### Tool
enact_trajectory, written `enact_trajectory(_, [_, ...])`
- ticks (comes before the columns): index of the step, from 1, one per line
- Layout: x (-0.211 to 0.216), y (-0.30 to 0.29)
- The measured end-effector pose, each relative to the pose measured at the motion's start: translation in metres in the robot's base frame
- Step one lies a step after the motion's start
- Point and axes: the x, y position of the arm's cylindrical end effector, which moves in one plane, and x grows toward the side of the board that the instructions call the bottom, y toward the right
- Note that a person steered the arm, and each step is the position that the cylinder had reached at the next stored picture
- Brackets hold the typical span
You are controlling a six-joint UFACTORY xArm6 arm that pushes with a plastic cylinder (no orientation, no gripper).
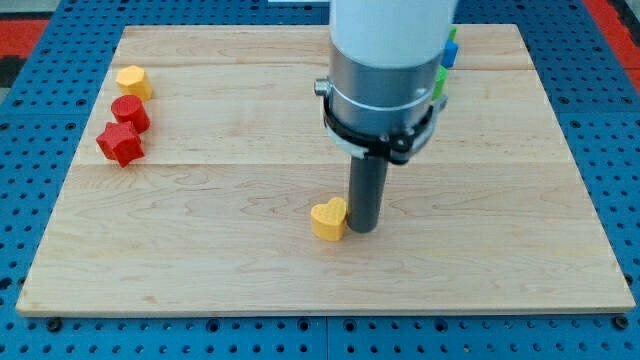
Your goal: Put the red star above the yellow heart
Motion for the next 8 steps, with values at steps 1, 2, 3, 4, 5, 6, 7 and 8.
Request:
enact_trajectory(1, [-0.033, 0.0])
enact_trajectory(2, [0.001, -0.027])
enact_trajectory(3, [0.039, -0.039])
enact_trajectory(4, [0.014, -0.022])
enact_trajectory(5, [-0.007, -0.092])
enact_trajectory(6, [-0.005, -0.186])
enact_trajectory(7, [-0.014, -0.23])
enact_trajectory(8, [-0.061, -0.275])
